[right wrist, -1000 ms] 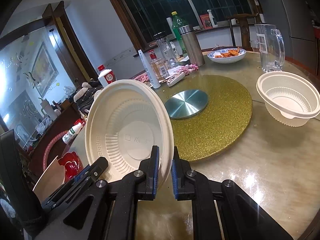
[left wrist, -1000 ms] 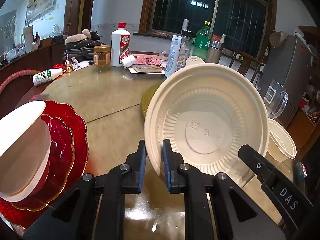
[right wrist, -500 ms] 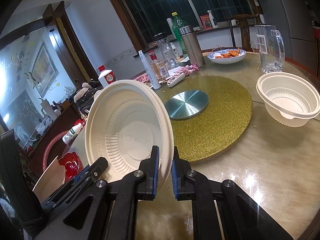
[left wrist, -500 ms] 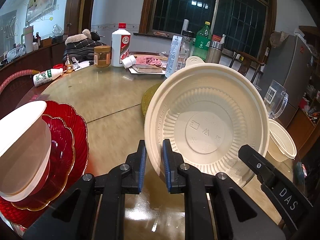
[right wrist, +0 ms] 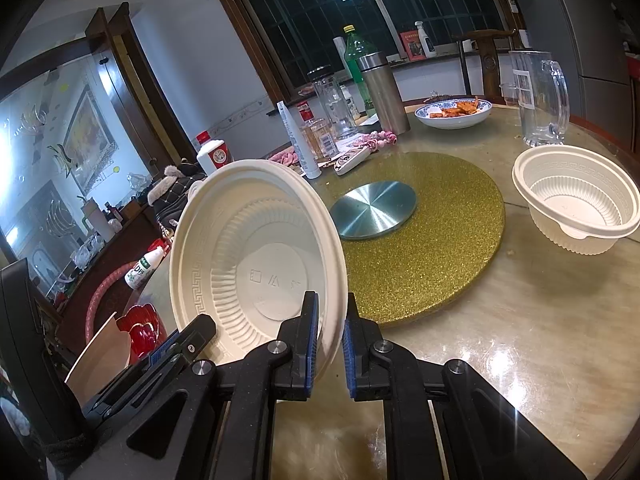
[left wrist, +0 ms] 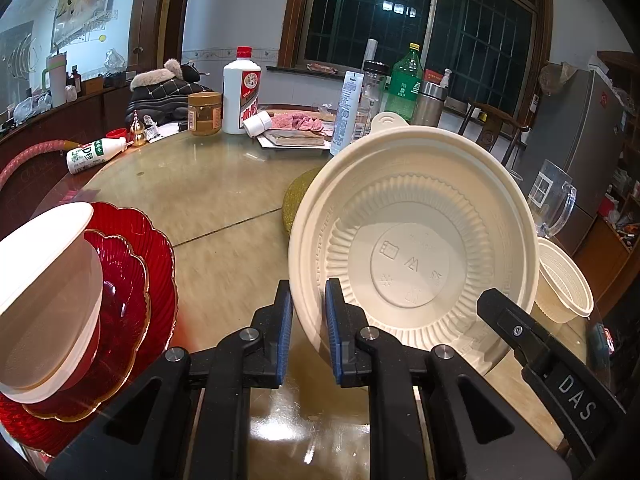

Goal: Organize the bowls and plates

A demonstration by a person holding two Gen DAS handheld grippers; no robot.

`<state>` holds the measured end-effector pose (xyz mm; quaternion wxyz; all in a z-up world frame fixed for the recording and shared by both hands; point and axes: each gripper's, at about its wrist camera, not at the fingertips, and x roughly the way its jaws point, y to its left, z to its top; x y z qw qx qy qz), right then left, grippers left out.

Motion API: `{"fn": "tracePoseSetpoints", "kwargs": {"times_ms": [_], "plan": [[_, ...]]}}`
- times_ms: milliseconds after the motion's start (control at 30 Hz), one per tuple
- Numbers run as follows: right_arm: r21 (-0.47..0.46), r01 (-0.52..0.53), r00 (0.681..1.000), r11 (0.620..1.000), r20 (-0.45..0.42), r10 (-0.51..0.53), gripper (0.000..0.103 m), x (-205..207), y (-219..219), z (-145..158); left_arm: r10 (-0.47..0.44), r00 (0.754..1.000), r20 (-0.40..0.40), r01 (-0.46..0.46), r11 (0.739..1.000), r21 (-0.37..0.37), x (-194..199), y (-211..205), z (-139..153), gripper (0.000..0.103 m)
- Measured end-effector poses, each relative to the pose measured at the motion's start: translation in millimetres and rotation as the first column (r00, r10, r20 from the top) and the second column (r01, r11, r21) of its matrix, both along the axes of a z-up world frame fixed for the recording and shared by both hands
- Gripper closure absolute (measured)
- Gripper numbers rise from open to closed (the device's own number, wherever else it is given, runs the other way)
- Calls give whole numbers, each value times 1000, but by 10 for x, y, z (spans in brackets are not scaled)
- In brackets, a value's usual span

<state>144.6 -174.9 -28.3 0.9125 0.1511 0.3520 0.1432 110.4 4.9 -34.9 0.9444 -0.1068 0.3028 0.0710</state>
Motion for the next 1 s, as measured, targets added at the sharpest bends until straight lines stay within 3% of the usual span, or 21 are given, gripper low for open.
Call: {"fn": "tracePoseSetpoints", "kwargs": {"times_ms": [1000], "plan": [[13,-3,1000,1000,16,3,92,-44,-7,29,4,1000,21,-4,1000,14,-63,-35,49,89]]}}
